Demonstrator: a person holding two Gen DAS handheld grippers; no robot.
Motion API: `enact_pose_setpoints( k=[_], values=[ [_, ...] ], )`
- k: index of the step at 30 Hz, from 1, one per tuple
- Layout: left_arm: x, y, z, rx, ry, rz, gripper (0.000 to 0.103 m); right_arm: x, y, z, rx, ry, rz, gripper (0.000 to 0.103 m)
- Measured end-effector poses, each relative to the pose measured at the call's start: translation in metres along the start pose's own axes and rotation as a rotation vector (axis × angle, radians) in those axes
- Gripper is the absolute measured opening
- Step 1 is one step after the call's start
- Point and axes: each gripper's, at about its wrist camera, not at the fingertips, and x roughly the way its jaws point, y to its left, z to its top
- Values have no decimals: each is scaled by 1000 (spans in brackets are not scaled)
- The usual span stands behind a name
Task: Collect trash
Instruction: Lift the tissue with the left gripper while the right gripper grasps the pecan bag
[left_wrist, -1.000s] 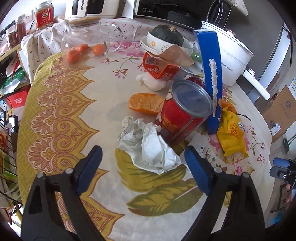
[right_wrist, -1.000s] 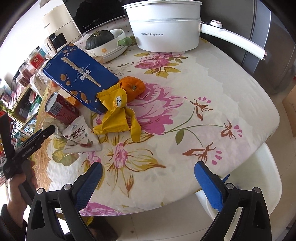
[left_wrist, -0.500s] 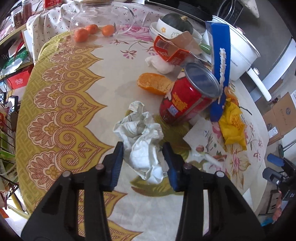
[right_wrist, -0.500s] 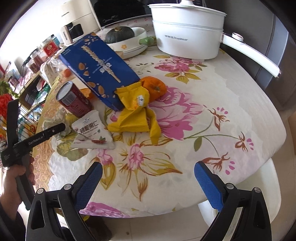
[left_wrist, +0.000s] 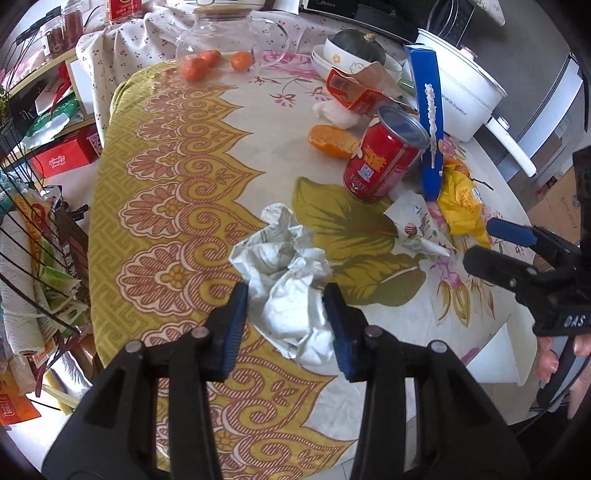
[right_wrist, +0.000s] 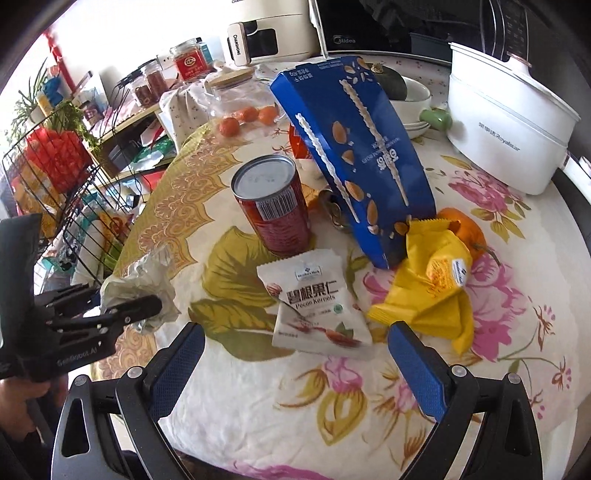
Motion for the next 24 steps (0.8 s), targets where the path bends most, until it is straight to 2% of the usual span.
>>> enact_pose_setpoints(
  k=[4,7,10,12,13,14,16,17,24],
  values=[
    [-1,3,1,-7,1,-14,44,20,-4,5,16,10,1,100],
    [-1,2,1,1,5,-18,44,34,-5,7,-10,13,-34,100],
    [2,2,-1,10,20,-11,44,48,-5,4,-44,39,-63,94],
    [4,3,-2,9,28,-8,44,59,-5,0,-55,69,-92,84],
    [4,4,-2,8,29,-6,44,61,-5,-2,-66,66,-113,82],
    [4,5,-2,6,29,-4,44,60,-3,-3,-83,54,-128,77],
    [4,6,-2,1,29,-2,44,57,-1,-3,-82,50,-121,66],
    [3,7,-2,-4,27,-3,44,55,-1,-3,-81,53,-112,56],
    [-2,2,0,-28,14,-23,44,32,3,-11,-90,43,-53,52]
  ],
)
